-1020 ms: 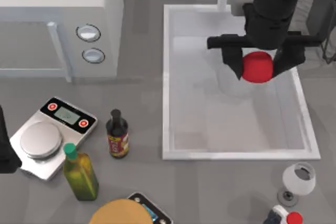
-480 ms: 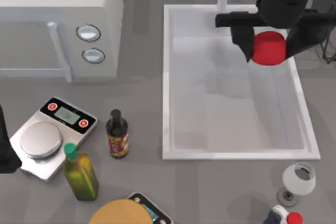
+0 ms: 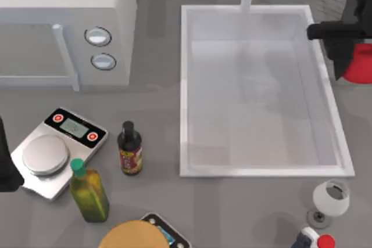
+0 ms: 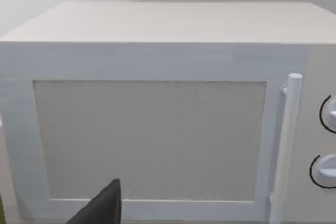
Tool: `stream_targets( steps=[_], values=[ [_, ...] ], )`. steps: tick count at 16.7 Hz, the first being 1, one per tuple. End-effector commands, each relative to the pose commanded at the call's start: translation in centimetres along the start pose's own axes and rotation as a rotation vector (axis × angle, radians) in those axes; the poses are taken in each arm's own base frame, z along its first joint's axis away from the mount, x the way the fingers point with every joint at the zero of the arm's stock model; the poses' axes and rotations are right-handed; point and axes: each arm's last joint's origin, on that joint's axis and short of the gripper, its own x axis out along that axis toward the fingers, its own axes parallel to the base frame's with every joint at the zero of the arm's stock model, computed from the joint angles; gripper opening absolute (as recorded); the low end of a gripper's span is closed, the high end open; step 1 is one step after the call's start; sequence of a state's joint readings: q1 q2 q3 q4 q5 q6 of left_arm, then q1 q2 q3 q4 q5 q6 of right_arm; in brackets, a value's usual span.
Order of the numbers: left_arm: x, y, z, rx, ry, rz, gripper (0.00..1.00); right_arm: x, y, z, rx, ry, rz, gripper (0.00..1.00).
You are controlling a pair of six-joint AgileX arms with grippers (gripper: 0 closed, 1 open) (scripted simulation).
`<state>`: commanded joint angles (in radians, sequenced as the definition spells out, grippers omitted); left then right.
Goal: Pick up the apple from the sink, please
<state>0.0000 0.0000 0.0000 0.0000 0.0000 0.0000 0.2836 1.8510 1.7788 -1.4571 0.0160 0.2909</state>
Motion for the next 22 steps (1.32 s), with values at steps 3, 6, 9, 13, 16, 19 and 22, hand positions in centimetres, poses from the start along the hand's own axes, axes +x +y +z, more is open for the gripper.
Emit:
stream_targets(
  steps=[3, 6, 9, 13, 16, 19, 22],
  values=[
    [0.0, 0.0, 0.0, 0.0, 0.0, 0.0, 1.0, 0.6, -4.8, -3.6, 0.003, 0.037, -0.007, 0.0],
    [0.0, 0.0, 0.0, 0.0, 0.0, 0.0, 1.0, 1.6, -8.4, -7.7, 0.005, 0.058, -0.004, 0.0],
    [0.0, 0.0, 0.0, 0.0, 0.0, 0.0, 1.0, 2.1, -10.5, -10.7, 0.007, 0.049, 0.001, 0.0],
    [0.0, 0.0, 0.0, 0.0, 0.0, 0.0, 1.0, 2.2, -11.0, -11.5, 0.007, 0.044, 0.003, 0.0],
    [0.0, 0.0, 0.0, 0.0, 0.0, 0.0, 1.0, 2.3, -10.9, -11.5, 0.006, 0.049, 0.002, 0.0],
    [0.0, 0.0, 0.0, 0.0, 0.0, 0.0, 1.0, 4.2, -10.9, -11.3, 0.006, 0.053, 0.003, 0.0],
    [0.0, 0.0, 0.0, 0.0, 0.0, 0.0, 1.0, 7.6, -11.0, -11.1, 0.006, 0.041, 0.002, 0.0]
  ],
)
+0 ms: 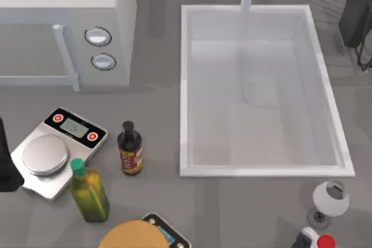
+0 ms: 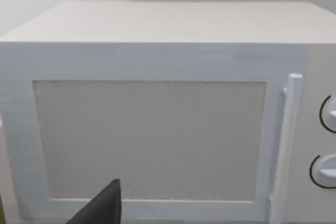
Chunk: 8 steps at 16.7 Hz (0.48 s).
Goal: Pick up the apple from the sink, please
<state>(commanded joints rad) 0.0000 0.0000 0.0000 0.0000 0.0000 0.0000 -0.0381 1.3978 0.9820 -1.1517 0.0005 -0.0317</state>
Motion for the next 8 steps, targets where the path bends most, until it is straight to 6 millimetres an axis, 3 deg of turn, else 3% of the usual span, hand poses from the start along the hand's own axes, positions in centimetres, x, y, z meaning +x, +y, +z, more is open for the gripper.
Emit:
stream_targets(
  steps=[4, 8],
  values=[
    [0.0, 0.0, 0.0, 0.0, 0.0, 0.0, 1.0, 4.5, 0.0, -0.4, 0.001, -0.007, 0.0, 0.0],
    [0.0, 0.0, 0.0, 0.0, 0.0, 0.0, 1.0, 5.7, 0.0, -0.7, 0.001, 0.003, 0.0, 0.0]
  ],
)
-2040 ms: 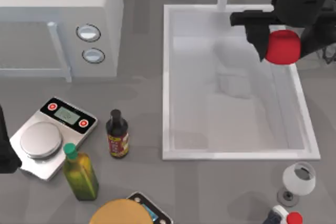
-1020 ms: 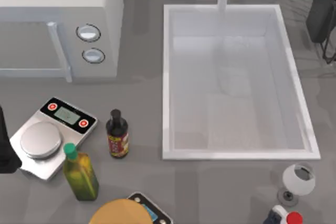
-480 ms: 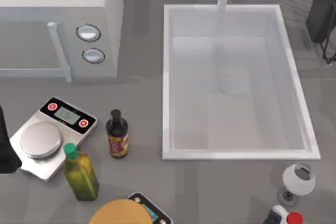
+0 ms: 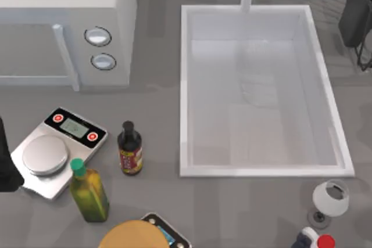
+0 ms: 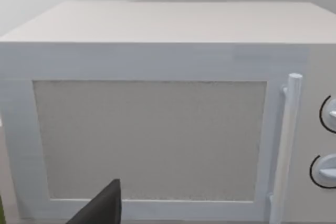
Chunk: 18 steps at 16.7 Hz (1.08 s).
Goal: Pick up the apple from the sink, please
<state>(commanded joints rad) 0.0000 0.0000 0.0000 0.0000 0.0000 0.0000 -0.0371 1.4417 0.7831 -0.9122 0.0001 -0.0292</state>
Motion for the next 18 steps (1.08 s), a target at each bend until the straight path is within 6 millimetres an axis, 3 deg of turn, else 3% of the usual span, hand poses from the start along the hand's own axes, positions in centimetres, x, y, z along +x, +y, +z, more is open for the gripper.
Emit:
stream_targets(
  steps=[2, 15, 18],
  values=[
    [0.0, 0.0, 0.0, 0.0, 0.0, 0.0, 1.0, 0.0, 0.0, 0.0, 0.0, 0.0, 0.0, 0.0],
    [0.0, 0.0, 0.0, 0.0, 0.0, 0.0, 1.0, 0.0, 0.0, 0.0, 0.0, 0.0, 0.0, 0.98],
    [0.0, 0.0, 0.0, 0.0, 0.0, 0.0, 1.0, 0.0, 0.0, 0.0, 0.0, 0.0, 0.0, 1.0]
  ],
)
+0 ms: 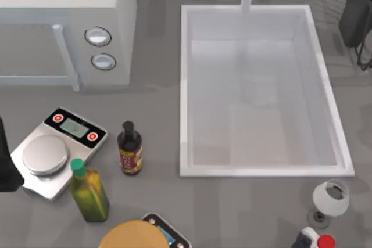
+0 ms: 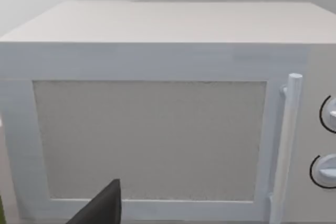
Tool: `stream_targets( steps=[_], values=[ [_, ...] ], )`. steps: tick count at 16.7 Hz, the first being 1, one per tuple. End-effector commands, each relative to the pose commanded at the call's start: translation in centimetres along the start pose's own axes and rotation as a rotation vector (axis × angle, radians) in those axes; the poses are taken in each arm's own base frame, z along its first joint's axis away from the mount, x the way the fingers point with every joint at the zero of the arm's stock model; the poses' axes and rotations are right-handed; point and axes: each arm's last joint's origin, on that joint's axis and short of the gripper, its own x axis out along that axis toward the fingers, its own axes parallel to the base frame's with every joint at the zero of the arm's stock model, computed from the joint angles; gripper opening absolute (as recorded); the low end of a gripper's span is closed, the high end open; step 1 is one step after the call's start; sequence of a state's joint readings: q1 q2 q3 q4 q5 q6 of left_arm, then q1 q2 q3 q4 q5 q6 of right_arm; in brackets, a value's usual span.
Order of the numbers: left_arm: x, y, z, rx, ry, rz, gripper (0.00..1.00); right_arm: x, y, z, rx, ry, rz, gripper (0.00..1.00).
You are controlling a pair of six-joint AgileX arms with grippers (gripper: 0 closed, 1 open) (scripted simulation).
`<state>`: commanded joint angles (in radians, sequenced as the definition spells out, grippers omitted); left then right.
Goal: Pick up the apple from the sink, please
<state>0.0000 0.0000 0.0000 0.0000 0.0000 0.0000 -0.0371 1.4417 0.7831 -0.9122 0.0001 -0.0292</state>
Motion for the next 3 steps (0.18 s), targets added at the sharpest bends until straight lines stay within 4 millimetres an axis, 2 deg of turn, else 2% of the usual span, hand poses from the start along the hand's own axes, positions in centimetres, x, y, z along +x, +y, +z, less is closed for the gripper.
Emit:
stream_targets(
  steps=[3],
  values=[
    [0.0, 0.0, 0.0, 0.0, 0.0, 0.0, 1.0, 0.0, 0.0, 0.0, 0.0, 0.0, 0.0, 1.0]
  ],
)
